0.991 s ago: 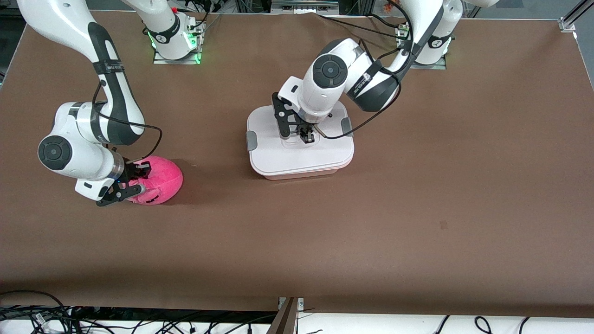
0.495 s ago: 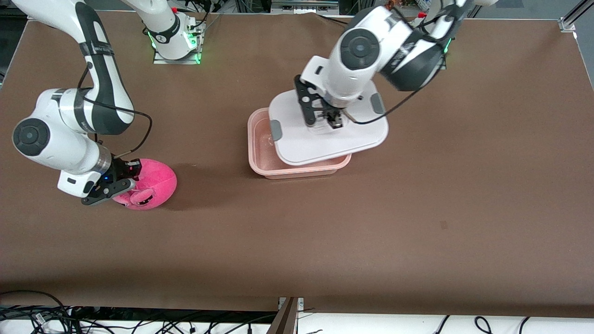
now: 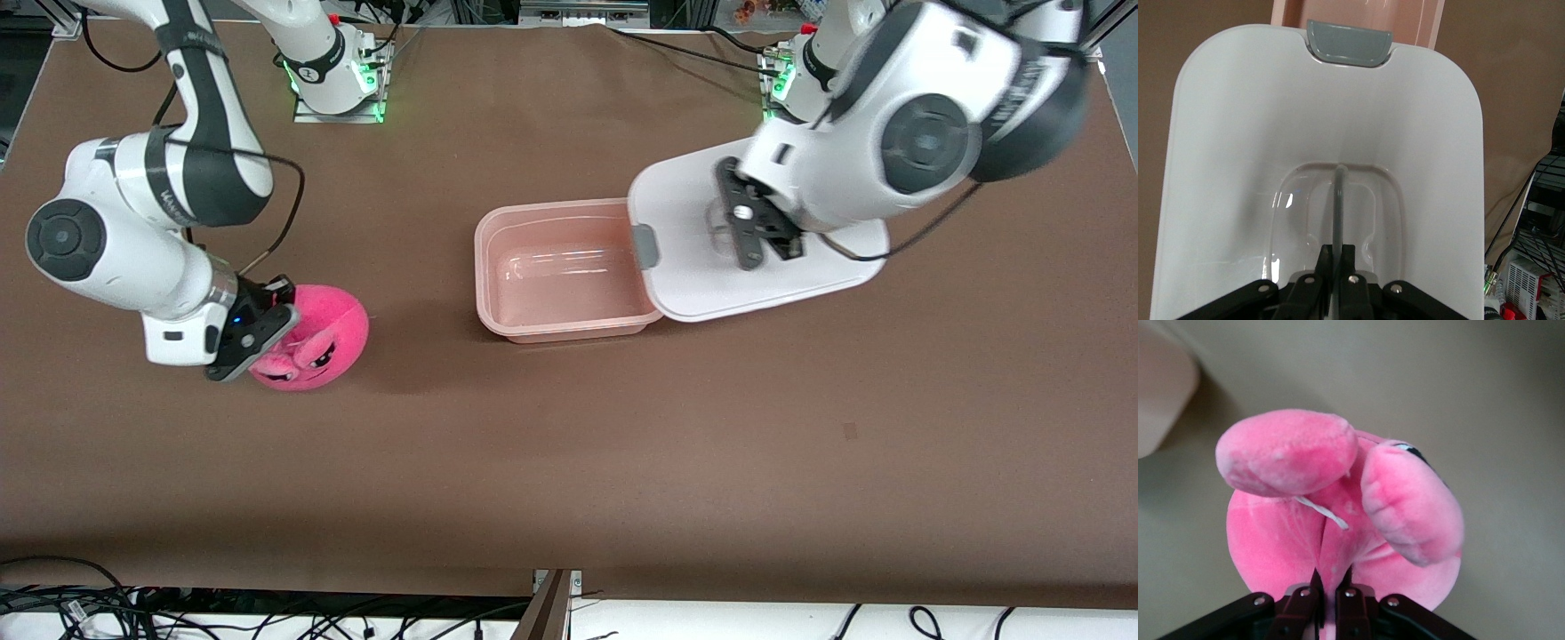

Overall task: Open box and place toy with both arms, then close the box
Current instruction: 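Lift the lid aside with the left gripper while the right gripper carries the toy, then lower the pink toy into the box and open the right gripper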

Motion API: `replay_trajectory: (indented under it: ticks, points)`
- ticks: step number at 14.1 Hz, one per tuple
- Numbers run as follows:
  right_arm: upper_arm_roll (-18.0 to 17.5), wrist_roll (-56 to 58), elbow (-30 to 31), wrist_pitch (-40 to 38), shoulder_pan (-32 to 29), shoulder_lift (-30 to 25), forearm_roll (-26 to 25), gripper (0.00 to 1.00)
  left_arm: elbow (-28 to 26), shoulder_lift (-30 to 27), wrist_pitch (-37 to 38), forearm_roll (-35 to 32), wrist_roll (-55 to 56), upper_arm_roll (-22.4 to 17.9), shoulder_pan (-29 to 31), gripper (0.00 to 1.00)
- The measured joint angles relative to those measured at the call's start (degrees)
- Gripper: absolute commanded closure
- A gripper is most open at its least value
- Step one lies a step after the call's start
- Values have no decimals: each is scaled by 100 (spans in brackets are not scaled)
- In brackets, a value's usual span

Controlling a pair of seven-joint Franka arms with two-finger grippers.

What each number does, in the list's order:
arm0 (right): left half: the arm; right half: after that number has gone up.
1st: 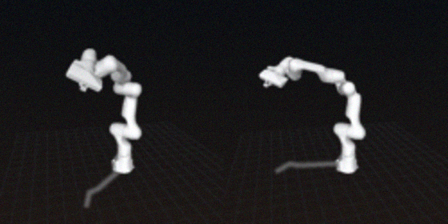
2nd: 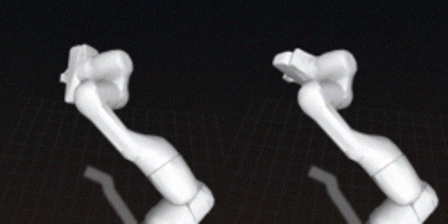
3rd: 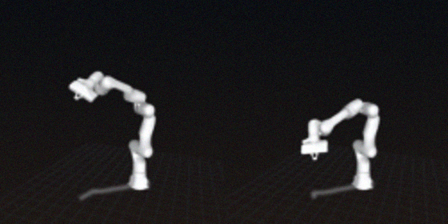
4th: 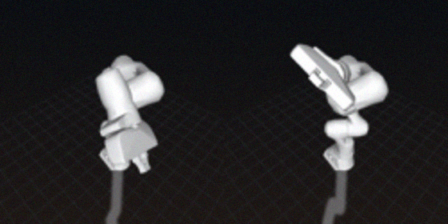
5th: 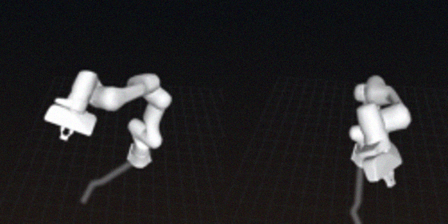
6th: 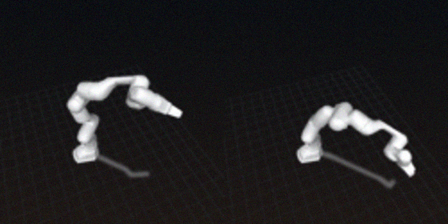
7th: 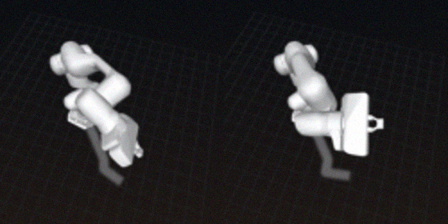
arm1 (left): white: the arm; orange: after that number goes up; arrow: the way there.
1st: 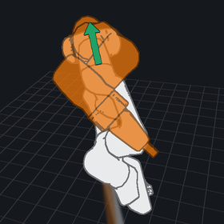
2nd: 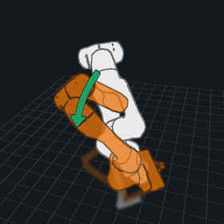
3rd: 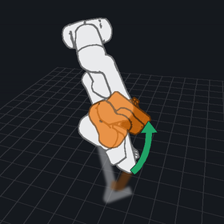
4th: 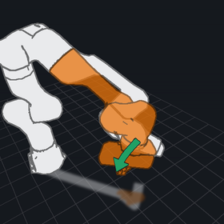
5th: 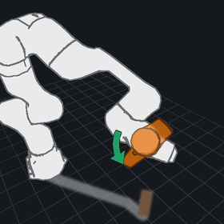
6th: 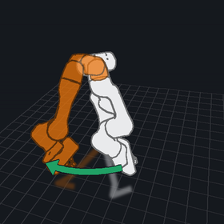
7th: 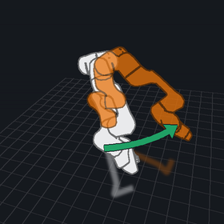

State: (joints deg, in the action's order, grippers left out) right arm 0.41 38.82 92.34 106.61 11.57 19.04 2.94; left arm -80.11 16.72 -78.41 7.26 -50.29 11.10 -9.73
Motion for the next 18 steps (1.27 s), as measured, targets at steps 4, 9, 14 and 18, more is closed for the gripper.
replay_trajectory:
  ticks: [4,9,14,18]
  points:
    - [-934,383,-470,-381,14,-19,-178,100,132,4,99,-416,-810,-40,1011,100]
    - [-2541,531,-614,-647,147,-23,-1007,100,270,217,-19,-683,-1082,-2,1191,100]
    - [-2677,301,-608,-661,1200,127,-1603,100,365,338,-72,-694,-1082,23,1187,100]
    - [-2663,193,-606,-388,1448,582,-1920,100,377,339,-72,-694,-1082,30,1185,100]
